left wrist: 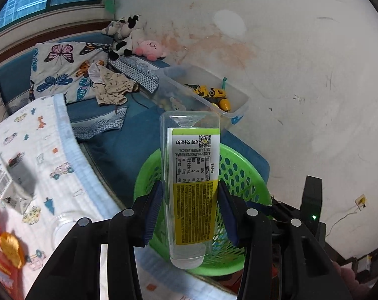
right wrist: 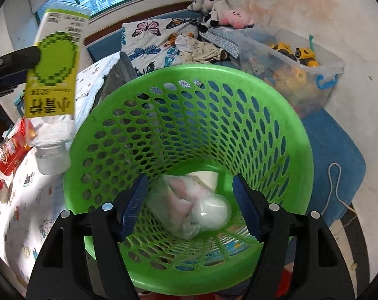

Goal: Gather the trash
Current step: 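Drop the tub into the green basket with the right tool while the left tool drops the bottle in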

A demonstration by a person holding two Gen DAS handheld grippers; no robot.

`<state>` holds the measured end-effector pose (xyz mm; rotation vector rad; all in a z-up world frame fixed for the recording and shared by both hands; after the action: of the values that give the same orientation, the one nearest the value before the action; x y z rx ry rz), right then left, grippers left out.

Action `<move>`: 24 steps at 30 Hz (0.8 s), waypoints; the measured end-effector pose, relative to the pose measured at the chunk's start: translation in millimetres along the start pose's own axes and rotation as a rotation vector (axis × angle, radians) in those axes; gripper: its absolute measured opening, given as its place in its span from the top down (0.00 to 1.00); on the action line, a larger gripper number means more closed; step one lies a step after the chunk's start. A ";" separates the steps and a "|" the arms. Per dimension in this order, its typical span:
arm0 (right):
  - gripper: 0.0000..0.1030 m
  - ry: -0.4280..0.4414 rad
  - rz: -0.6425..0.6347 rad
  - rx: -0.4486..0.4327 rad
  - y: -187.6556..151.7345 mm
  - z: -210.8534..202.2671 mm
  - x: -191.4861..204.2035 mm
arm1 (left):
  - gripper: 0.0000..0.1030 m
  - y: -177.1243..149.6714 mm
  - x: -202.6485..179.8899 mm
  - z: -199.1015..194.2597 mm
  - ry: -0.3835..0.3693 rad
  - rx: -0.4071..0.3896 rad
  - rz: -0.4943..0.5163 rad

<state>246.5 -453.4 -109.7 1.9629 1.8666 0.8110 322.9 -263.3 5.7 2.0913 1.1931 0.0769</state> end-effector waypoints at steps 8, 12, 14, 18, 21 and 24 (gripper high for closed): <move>0.30 -0.015 0.025 -0.034 -4.9 -19.6 -7.9 | 0.58 -1.7 -11.4 38.6 0.025 0.057 0.029; 0.28 -0.021 0.040 -0.046 -9.8 -27.2 -11.4 | 0.58 -6.1 -17.6 56.3 0.049 0.078 0.054; 0.28 -0.020 0.049 -0.045 -11.8 -28.2 -11.9 | 0.58 -8.2 -18.8 63.5 0.049 0.095 0.057; 0.28 -0.018 0.055 -0.042 -16.0 -29.8 -11.1 | 0.56 -14.9 -20.1 78.9 0.055 0.141 0.056; 0.28 -0.018 0.056 -0.041 -18.2 -32.3 -8.6 | 0.40 -19.9 -19.3 81.4 0.054 0.153 0.042; 0.28 -0.018 0.052 -0.041 -19.7 -36.9 -4.0 | 0.40 -25.8 -22.3 73.9 0.053 0.149 0.053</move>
<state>208.9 -461.0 -92.8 1.9944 1.7816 0.8370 319.4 -313.2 -58.5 2.2635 1.2073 0.0699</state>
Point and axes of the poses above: each gripper's, at about its wrist camera, not at the fingertips, and z roughly the way its jaws point, x to its left, y to its top, the point moved 2 cm from there along z, roughly the way its jaws point, and after that the axes turned 4 degrees about x, right-handed, at the moved point
